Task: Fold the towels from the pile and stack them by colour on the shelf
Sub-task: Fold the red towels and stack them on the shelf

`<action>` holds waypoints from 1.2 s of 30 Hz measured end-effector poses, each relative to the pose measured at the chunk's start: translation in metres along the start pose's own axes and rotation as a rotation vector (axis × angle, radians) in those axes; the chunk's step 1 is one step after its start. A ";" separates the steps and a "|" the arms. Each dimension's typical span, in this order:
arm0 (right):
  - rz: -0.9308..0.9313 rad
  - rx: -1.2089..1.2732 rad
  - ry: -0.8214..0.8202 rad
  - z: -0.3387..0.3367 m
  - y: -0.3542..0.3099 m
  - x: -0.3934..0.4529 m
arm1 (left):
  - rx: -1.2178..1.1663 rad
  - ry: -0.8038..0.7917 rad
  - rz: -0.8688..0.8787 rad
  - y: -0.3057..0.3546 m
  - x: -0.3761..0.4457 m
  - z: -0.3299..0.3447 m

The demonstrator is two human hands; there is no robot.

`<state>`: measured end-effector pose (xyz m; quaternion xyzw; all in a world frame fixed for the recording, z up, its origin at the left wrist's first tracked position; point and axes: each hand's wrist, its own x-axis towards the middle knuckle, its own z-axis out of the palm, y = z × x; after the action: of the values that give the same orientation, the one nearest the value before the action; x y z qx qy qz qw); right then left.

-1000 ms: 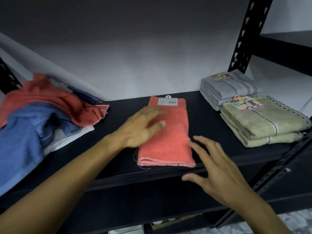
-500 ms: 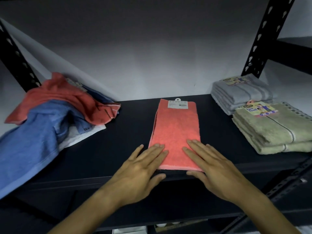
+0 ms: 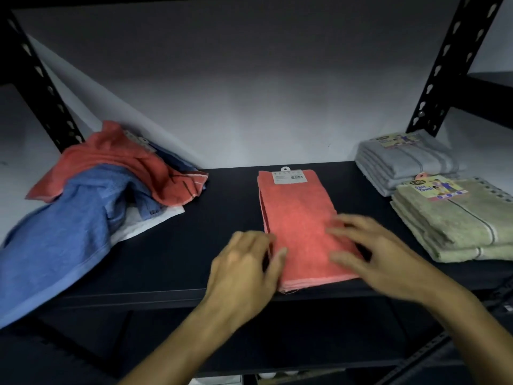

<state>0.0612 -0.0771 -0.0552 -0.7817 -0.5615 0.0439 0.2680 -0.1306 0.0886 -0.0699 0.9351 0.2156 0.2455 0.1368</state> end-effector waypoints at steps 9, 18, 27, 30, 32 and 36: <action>0.275 -0.083 -0.167 0.039 -0.050 0.127 | -0.116 -0.163 -0.600 0.026 0.022 0.005; 0.470 -0.021 -0.168 0.045 -0.050 0.141 | -0.215 -0.127 -0.606 0.028 0.018 0.006; 0.493 0.179 -0.083 0.049 -0.049 0.144 | -0.321 -0.119 -0.596 0.025 0.016 0.001; 0.480 0.108 -0.103 0.057 -0.052 0.143 | -0.309 -0.120 -0.614 0.023 0.015 -0.001; 0.461 0.056 -0.113 0.061 -0.054 0.141 | -0.297 -0.120 -0.621 0.022 0.015 0.000; 0.440 0.028 -0.105 0.063 -0.053 0.139 | -0.260 -0.123 -0.620 0.020 0.014 0.002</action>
<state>0.0431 0.0838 -0.0516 -0.8782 -0.3898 0.1497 0.2331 -0.1118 0.0770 -0.0587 0.8130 0.4478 0.1608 0.3358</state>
